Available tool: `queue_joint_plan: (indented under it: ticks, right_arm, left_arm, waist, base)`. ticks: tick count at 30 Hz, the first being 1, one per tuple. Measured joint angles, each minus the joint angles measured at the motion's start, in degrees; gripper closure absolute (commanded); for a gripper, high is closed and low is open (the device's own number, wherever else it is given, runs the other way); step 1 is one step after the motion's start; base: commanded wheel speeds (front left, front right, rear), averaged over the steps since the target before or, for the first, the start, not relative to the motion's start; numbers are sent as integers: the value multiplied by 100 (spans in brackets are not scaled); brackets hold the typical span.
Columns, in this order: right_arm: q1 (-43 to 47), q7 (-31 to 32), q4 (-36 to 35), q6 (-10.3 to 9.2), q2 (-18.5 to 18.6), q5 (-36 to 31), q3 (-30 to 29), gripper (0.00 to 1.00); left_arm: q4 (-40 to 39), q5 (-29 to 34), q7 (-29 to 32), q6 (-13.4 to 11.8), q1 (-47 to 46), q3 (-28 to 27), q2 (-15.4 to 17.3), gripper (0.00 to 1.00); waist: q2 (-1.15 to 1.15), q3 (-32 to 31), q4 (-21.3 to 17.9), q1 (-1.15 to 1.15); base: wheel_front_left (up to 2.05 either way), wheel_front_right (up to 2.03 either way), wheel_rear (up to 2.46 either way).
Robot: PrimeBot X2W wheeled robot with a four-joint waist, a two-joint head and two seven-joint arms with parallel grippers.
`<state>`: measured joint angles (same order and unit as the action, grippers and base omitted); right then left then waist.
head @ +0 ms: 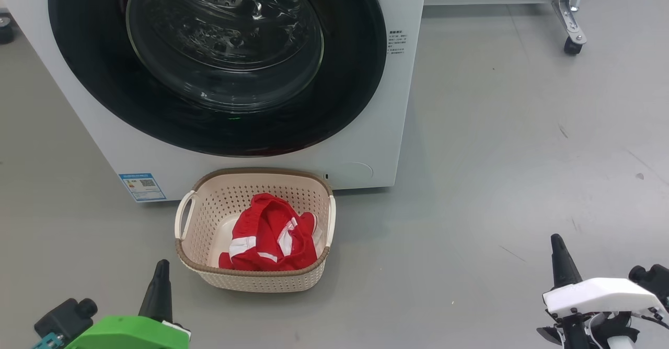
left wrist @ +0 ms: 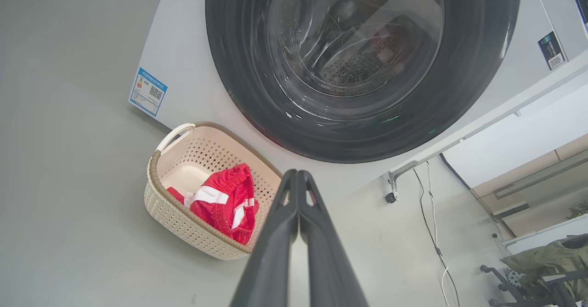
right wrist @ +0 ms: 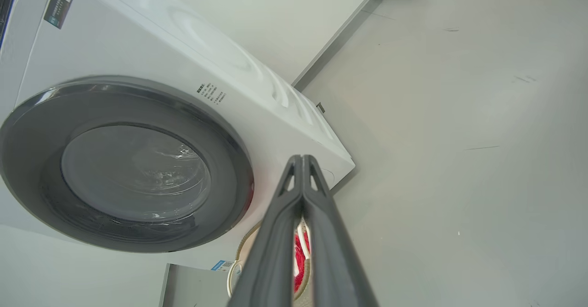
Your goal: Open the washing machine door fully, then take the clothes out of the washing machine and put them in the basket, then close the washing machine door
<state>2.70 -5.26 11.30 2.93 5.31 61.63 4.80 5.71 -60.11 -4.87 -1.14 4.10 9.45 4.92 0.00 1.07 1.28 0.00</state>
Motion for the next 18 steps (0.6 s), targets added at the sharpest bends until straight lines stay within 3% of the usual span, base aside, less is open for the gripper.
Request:
queue_joint_plan:
  ticks: [18]
  right_arm:
    - [-198,349,159,141,-3,1348,-325,100]
  left_arm:
    - [316,-1472,235,298,-203,-280,47,100]
  waist:
    - [0,-34,-53,0]
  base:
    - [0,0,0]
